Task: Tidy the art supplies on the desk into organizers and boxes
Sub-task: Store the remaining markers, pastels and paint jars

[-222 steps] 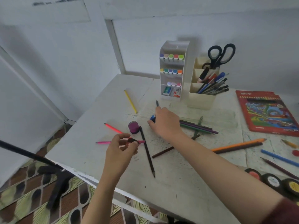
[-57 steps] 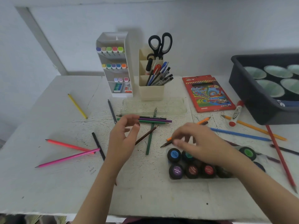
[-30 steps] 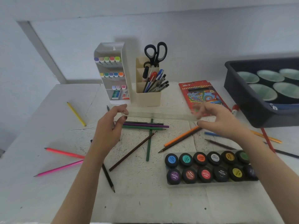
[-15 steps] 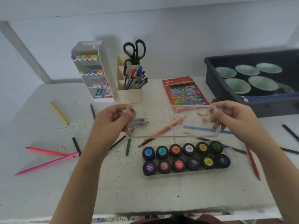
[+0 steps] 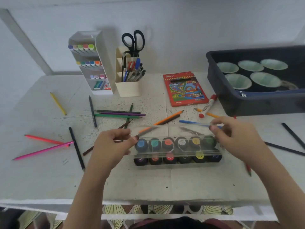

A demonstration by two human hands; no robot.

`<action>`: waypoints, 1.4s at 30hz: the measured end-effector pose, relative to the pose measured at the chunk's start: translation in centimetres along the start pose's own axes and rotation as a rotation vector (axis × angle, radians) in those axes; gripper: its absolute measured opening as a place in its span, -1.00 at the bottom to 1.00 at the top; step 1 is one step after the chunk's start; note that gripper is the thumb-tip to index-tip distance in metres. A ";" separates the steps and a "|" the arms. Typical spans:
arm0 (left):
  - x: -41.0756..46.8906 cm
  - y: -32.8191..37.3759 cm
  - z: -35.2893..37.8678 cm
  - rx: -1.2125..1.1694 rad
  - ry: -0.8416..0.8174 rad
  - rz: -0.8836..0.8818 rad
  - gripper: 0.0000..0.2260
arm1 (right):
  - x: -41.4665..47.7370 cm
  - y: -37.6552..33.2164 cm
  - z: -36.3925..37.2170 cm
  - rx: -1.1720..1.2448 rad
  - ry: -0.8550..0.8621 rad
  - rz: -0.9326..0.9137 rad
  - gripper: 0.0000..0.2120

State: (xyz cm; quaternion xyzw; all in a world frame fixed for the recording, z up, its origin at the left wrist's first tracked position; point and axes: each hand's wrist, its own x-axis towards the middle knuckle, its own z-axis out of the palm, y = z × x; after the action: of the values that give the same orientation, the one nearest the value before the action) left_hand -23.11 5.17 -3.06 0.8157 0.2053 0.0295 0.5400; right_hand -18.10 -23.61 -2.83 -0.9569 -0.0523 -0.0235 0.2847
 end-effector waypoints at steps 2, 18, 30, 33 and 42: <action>-0.6 -0.1 0.3 0.032 0.019 -0.006 -0.73 | -0.1 0.1 0.2 -0.058 -0.018 -0.001 -0.82; -1.7 -1.4 1.4 0.113 0.043 -0.074 -0.79 | -1.2 -0.1 1.1 -0.201 -0.096 0.019 -0.53; -1.3 -1.9 0.9 0.070 -0.023 -0.207 -0.79 | -1.6 0.3 0.5 -0.145 -0.177 0.281 -0.39; -1.3 -1.8 0.8 0.074 -0.019 -0.207 -0.79 | -1.5 0.4 -0.2 -0.166 -0.257 0.355 -0.27; -1.7 -1.7 0.4 -0.019 -0.048 -0.211 -0.87 | -0.9 2.1 -1.0 0.338 -0.412 0.382 -0.65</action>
State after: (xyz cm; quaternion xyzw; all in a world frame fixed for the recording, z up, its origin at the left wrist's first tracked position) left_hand -25.03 4.78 -4.47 0.7848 0.2770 -0.0450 0.5526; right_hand -18.81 -25.98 -3.23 -0.8732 0.0686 0.2334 0.4223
